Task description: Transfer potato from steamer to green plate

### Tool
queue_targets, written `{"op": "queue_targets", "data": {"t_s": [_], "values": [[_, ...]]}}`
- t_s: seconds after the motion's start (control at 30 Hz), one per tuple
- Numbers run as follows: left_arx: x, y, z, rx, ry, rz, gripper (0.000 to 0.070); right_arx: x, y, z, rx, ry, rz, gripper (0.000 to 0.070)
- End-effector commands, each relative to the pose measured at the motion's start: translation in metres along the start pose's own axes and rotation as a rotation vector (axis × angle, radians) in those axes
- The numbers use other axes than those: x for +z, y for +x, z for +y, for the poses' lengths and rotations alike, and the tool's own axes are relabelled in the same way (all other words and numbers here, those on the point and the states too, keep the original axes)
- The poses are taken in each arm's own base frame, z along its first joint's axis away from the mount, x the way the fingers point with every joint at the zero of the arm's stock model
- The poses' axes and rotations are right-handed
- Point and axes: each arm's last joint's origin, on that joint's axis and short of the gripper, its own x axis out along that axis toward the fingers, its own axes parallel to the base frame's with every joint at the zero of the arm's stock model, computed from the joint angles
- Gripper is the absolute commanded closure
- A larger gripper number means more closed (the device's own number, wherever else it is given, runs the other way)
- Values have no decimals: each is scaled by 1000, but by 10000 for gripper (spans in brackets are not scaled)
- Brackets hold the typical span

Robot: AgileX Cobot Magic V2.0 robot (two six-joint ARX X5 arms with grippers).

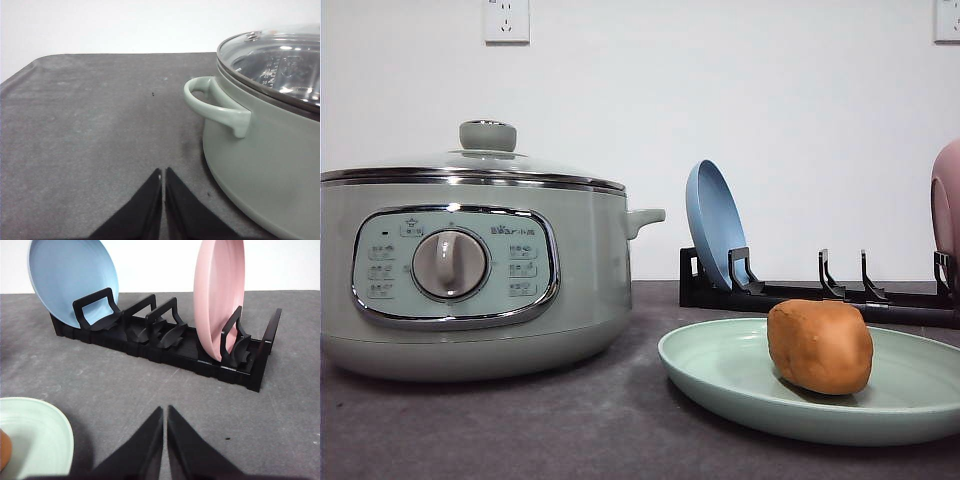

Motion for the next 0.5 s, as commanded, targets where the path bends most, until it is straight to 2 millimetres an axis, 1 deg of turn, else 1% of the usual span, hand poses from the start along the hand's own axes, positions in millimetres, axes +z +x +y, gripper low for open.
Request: {"op": "queue_targets", "data": {"t_s": [0.0,0.47], "values": [[-7,2,0,3,-8,27,698,-1,0,0,-1,-6,2,700],[-7,2,0,3,-8,27,698,-1,0,0,-1,-6,2,700]]}}
